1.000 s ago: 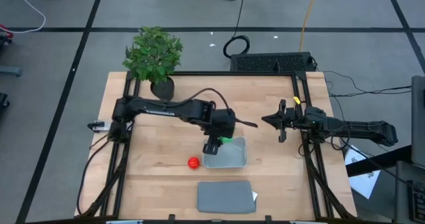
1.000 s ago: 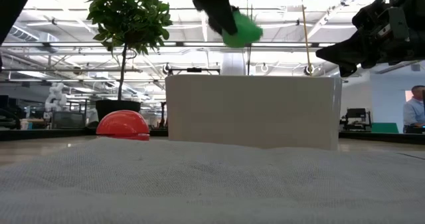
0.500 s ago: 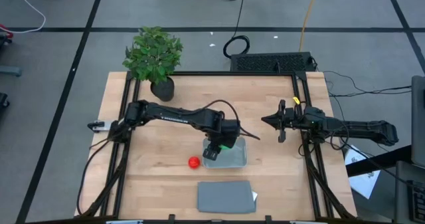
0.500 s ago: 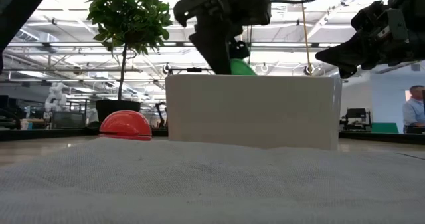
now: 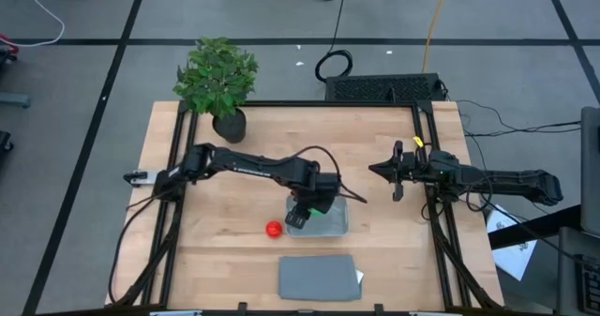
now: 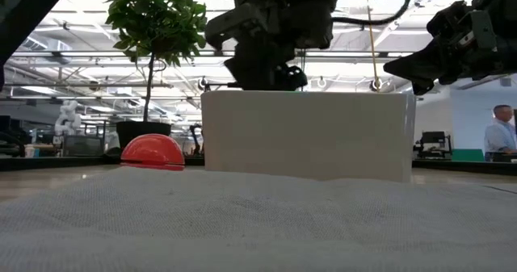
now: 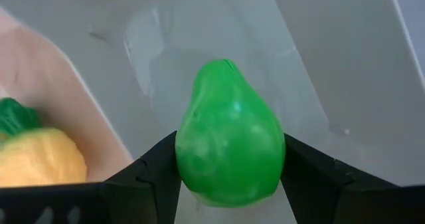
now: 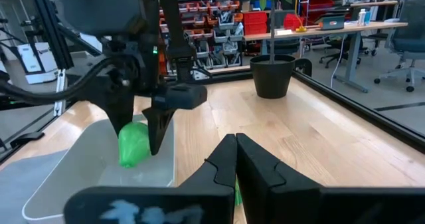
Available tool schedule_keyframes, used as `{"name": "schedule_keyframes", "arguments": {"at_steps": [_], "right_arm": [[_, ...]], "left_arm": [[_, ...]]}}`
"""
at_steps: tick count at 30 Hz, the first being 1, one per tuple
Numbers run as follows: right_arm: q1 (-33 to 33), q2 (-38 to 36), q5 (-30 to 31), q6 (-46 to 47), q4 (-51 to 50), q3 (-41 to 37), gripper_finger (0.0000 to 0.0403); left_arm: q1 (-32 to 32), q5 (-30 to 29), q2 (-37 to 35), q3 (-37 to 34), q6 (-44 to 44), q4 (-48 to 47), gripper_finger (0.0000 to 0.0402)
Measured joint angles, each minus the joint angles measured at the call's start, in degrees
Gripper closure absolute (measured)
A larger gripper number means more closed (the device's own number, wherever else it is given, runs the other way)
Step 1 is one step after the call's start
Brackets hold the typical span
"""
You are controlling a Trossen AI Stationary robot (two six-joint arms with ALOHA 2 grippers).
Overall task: Pick and placing Produce into tupperware
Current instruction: Put the green pear into the gray bin
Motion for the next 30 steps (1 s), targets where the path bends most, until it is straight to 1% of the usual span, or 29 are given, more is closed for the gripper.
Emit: {"name": "schedule_keyframes", "arguments": {"at_steps": [4, 12, 16, 19, 24, 30], "right_arm": [[0.0, 0.0, 0.0, 0.0, 0.1, 0.0, 0.0403], [0.0, 0.0, 0.0, 0.0, 0.0, 0.0, 0.0403], [0.0, 0.0, 0.0, 0.0, 0.0, 0.0, 0.0403], [0.0, 0.0, 0.0, 0.0, 0.3, 0.0, 0.0403], [0.0, 0.0, 0.0, -0.3, 0.4, 0.0, 0.0403], [0.0, 0.0, 0.0, -0.6, 0.9, 0.0, 0.0403]], "left_arm": [[0.0, 0.1, 0.5, -0.2, 0.3, 0.7, 0.0192], [0.0, 0.9, 0.4, -4.8, -0.2, 4.5, 0.0192], [0.0, -1.5, 0.4, -7.2, -0.2, 4.8, 0.0192], [0.4, -1.9, 0.4, -8.3, -0.4, 5.2, 0.0192], [0.4, -2.1, 0.4, -9.7, -0.4, 6.7, 0.0192], [0.3, -2.1, 0.4, -9.8, -0.1, 7.0, 0.0192]]}}
